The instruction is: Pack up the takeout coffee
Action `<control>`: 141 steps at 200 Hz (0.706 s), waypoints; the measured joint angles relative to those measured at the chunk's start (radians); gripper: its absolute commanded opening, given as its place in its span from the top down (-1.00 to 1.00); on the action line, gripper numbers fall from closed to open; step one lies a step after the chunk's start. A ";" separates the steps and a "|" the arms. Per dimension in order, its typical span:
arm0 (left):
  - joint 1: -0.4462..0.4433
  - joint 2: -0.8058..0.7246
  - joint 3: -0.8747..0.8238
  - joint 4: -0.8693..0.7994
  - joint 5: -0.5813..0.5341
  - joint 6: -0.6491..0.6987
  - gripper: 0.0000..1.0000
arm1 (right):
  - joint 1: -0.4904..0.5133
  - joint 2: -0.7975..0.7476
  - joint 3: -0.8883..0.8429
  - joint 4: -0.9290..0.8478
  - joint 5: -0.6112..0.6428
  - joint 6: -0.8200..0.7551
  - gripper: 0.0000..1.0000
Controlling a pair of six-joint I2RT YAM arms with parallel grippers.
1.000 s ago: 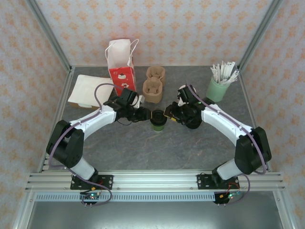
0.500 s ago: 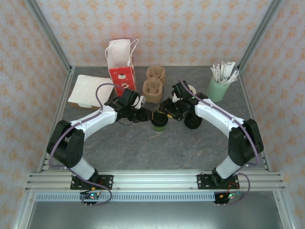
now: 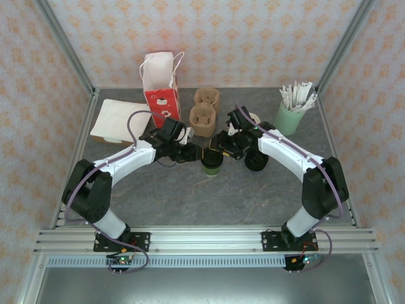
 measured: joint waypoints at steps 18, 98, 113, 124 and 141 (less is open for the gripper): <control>-0.001 0.000 0.002 0.000 -0.003 0.000 0.20 | 0.002 -0.007 0.000 -0.010 0.013 -0.012 -0.07; -0.001 0.000 0.002 0.000 -0.004 0.000 0.20 | 0.002 -0.011 0.002 -0.095 0.073 -0.048 -0.13; -0.001 0.000 0.002 0.000 -0.003 0.000 0.20 | 0.002 -0.011 0.002 -0.093 0.070 -0.048 -0.13; -0.001 0.000 0.002 0.000 -0.004 0.000 0.20 | 0.002 -0.011 0.002 -0.090 0.070 -0.048 -0.13; -0.001 0.000 0.002 -0.001 -0.004 0.002 0.19 | 0.002 -0.010 0.002 -0.090 0.068 -0.048 -0.12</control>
